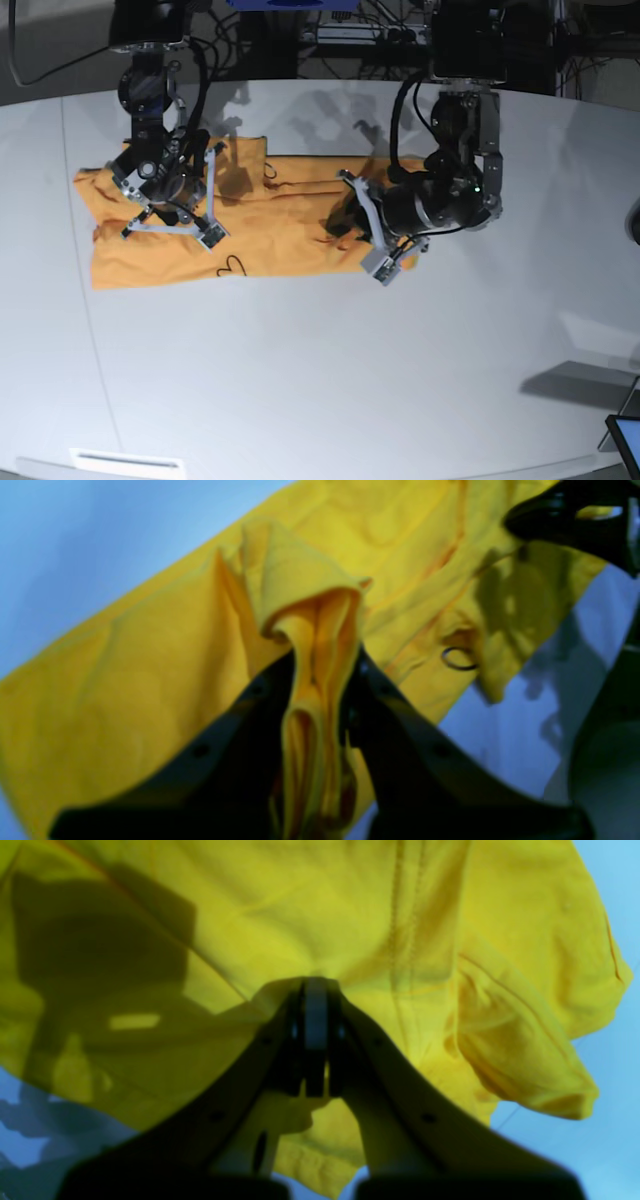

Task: Fold the T-shirt properly
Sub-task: 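Carry the hem end with the left gripper toward the right gripper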

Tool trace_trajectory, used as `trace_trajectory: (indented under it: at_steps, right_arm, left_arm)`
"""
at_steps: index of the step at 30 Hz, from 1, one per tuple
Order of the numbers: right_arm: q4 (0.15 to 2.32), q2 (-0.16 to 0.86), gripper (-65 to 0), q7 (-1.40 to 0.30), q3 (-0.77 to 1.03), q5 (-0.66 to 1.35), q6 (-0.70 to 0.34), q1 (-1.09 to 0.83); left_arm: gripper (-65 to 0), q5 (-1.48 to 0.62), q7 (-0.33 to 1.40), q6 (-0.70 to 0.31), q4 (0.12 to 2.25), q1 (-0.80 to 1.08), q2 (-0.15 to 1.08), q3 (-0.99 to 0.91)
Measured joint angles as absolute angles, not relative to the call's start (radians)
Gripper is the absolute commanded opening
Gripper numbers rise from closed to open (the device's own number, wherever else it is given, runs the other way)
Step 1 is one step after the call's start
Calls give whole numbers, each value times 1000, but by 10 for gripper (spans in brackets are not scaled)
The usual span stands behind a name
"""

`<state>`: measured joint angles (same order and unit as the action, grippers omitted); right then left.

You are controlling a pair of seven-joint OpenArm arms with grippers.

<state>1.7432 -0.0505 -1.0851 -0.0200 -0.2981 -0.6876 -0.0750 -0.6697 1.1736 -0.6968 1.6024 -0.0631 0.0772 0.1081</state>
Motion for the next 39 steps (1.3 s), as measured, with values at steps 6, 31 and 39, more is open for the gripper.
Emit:
trace_trajectory:
  at_steps: [6, 31, 39]
  right_arm:
    - [1743, -51, -650, -1085, -20, -299, -688, -75]
    - [1743, -50, -650, -1085, -20, -298, -688, -75]
    - [1743, -49, -650, -1085, -20, -295, -688, -75]
  left_arm:
    - [-650, -661, 1175, -655, 1584, -63, 52, 126]
    - [-650, -670, 1164, -628, 1523, -108, 19, 128]
    - [-650, -663, 1167, -601, 1523, -108, -1, 127]
